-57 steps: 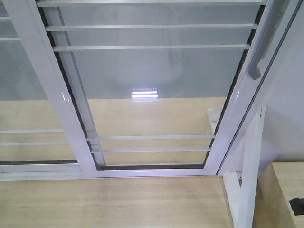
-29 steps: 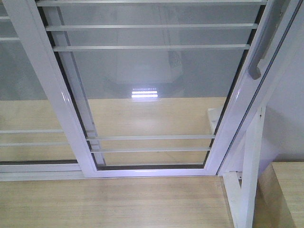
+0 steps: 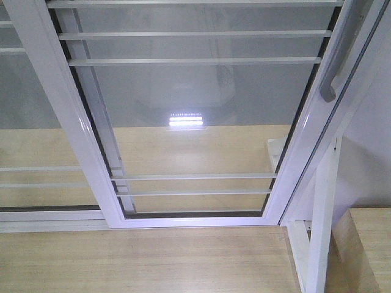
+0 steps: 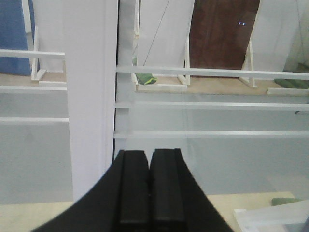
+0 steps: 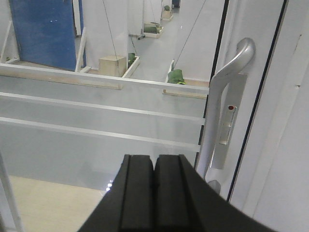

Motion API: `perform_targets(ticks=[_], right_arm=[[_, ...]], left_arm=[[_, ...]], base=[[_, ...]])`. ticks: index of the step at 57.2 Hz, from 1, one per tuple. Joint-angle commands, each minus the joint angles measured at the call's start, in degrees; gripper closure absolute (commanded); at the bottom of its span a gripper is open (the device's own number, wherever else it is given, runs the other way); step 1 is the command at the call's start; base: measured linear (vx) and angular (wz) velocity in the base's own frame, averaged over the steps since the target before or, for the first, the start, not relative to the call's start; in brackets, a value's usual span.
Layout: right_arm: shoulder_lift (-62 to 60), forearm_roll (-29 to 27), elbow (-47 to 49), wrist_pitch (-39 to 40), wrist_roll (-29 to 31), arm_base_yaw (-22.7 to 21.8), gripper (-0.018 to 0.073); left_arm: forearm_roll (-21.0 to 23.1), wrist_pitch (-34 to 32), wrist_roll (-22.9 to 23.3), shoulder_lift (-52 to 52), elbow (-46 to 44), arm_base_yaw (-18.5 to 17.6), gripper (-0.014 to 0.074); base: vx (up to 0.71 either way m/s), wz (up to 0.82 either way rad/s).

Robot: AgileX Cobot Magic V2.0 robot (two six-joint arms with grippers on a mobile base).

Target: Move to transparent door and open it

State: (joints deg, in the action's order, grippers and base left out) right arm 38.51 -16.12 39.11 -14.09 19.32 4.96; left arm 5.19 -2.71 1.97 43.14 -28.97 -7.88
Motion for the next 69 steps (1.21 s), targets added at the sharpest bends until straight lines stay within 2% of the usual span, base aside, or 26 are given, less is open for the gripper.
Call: perform_targets(ticks=[1, 13, 22, 28, 38, 43, 47, 56, 69], right_arm=[[2.53, -0.12, 2.59, 6.92, 0.39, -0.21, 0.0557], [4.79, -0.12, 2.52, 8.17, 0.39, -0.21, 0.0544], [4.79, 0.43, 2.52, 7.76, 1.30, -0.21, 0.0455], [4.79, 1.22, 2.52, 6.96, 3.37, -0.21, 0.0326], [4.79, 1.17, 2.52, 6.28, 3.39, -0.21, 0.0026], [4.79, 1.17, 2.52, 6.42, 3.29, -0.21, -0.0078], [4.79, 0.83, 2.52, 6.98, 2.88, -0.21, -0.0127], [5.93, -1.91, 2.52, 7.76, 1.75, -0.21, -0.0137], [10.93, 0.29, 2.52, 8.97, 1.96, -0.26, -0.0102]], left_arm=[[0.31, -5.61, -0.10, 3.55, -3.81, -0.03, 0.0596], [0.37, -8.85, -0.10, 6.34, -4.24, -0.03, 0.0589], [0.06, -8.58, -0.10, 6.23, -4.24, -0.03, 0.0530], [-0.07, -7.81, -0.10, 6.23, -4.24, -0.03, 0.0449], [-0.07, -6.81, -0.10, 6.23, -4.24, -0.03, 0.0236], [-0.07, -6.68, -0.15, 6.23, -4.17, -0.03, 0.0137], [-0.07, -6.73, -0.15, 6.23, -4.17, -0.03, 0.0070], [-0.07, -6.73, -0.09, 6.23, -4.17, -0.03, -0.0002], [-0.07, -6.67, -0.09, 6.23, -4.17, -0.03, 0.0009]], base=[[0.00, 0.00], [0.00, 0.00], [0.00, 0.00], [0.00, 0.00], [0.00, 0.00], [0.00, 0.00], [0.00, 0.00], [0.00, 0.00], [0.00, 0.00]])
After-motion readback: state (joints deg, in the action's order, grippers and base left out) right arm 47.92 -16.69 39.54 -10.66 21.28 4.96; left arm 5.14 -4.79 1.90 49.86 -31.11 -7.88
